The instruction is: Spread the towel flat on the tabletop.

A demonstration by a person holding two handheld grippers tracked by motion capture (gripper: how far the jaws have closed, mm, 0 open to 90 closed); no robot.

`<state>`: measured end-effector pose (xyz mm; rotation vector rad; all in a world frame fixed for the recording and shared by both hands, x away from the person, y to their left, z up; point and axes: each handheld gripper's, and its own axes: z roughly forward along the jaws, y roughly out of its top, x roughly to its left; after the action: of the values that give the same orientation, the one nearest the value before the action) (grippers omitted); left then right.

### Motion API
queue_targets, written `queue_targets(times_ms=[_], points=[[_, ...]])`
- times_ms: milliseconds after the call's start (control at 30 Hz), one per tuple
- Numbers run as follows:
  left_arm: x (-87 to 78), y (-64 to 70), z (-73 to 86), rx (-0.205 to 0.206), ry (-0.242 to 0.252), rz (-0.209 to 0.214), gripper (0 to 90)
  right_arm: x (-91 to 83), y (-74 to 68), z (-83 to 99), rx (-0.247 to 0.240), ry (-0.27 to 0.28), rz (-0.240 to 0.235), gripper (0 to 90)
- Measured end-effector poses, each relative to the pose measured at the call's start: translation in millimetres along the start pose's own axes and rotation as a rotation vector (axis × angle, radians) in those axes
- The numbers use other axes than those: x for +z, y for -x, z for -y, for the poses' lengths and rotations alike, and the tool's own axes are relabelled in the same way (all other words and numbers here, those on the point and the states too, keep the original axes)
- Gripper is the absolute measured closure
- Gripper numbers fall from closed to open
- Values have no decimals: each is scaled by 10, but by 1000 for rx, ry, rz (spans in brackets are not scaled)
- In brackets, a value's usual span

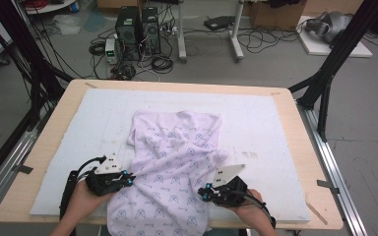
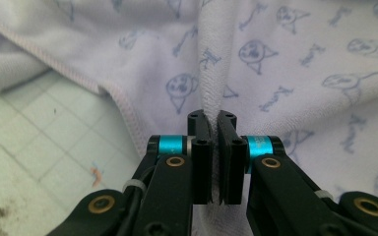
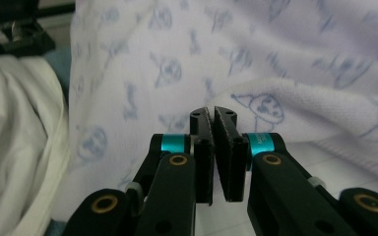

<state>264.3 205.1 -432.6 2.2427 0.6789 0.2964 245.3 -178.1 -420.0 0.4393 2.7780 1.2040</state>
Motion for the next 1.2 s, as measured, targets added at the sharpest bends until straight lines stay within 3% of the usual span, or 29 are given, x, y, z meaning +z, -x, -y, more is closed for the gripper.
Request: queue_targets(times_ms=[67, 133, 267, 367, 500, 633, 700, 733, 933, 1100, 1200], points=[[4, -22, 39, -13, -4, 8, 850, 98, -6, 69, 1, -41, -20, 838], [-21, -20, 36, -20, 3, 2, 832, 73, 18, 100, 22, -6, -29, 782], [-80, -40, 1, -29, 34, -2, 736, -132, 107, 91, 63, 94, 36, 745], [-88, -70, -18, -36, 46, -8, 733, -117, 152, 86, 62, 67, 64, 746], [-32, -77, -20, -38, 34, -13, 733, 117, 160, 93, 38, -6, 65, 723], [37, -105, -20, -48, 15, -9, 677, 254, 171, 81, 44, -12, 53, 702], [83, -113, -13, -48, 1, 3, 685, 252, 187, 94, 59, -2, 39, 760], [93, -111, -12, -48, 5, 19, 727, 245, 180, 100, 55, 1, 30, 838], [71, -66, -20, -28, 8, 8, 810, 76, 124, 169, 52, 2, 31, 866], [40, -43, -26, -26, 20, 14, 810, -181, 17, 271, 68, 7, 38, 867], [-15, -19, -42, -26, 35, 22, 748, -309, -43, 295, 65, 6, 17, 852]])
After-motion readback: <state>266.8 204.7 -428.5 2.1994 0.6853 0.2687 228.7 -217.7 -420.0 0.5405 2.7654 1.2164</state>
